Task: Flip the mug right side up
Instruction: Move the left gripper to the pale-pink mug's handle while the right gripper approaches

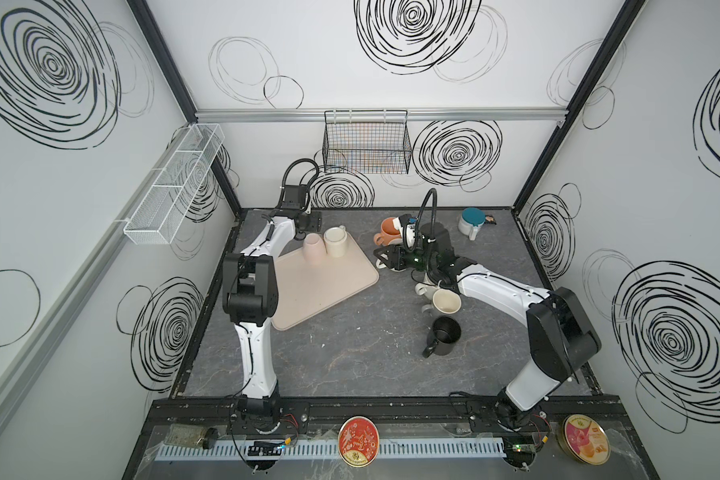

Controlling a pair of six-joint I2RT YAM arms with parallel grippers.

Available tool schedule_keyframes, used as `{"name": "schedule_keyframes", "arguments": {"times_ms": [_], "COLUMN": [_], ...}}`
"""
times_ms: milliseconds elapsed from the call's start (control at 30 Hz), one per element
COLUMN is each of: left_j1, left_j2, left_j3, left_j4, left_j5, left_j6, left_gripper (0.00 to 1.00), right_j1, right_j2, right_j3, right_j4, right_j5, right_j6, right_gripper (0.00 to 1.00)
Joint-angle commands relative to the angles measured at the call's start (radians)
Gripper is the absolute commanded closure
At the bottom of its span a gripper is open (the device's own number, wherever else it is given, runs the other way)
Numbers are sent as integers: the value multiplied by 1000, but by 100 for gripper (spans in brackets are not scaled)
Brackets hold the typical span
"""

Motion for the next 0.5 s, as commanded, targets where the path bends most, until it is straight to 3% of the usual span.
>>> {"name": "schedule_keyframes", "arguments": {"times_ms": [0, 133, 467], "left_j1": [-1, -2, -12], "left_j2": [32, 32, -130], "left_j3": [48, 22, -193], "left_j4": [-53, -95, -125], "left_j5": [49, 107, 128], "left_j6": [19, 24, 14], "left_gripper": [27, 37, 50], "right_j1": [8, 14, 33], "right_j2": [12, 30, 66], "right_j3": [41, 55, 83], "right_j4": [-29, -37, -44], "right_j5": [-5, -13, -40], "right_j6": [-11, -10, 0], "right_gripper": [50, 51, 51]}}
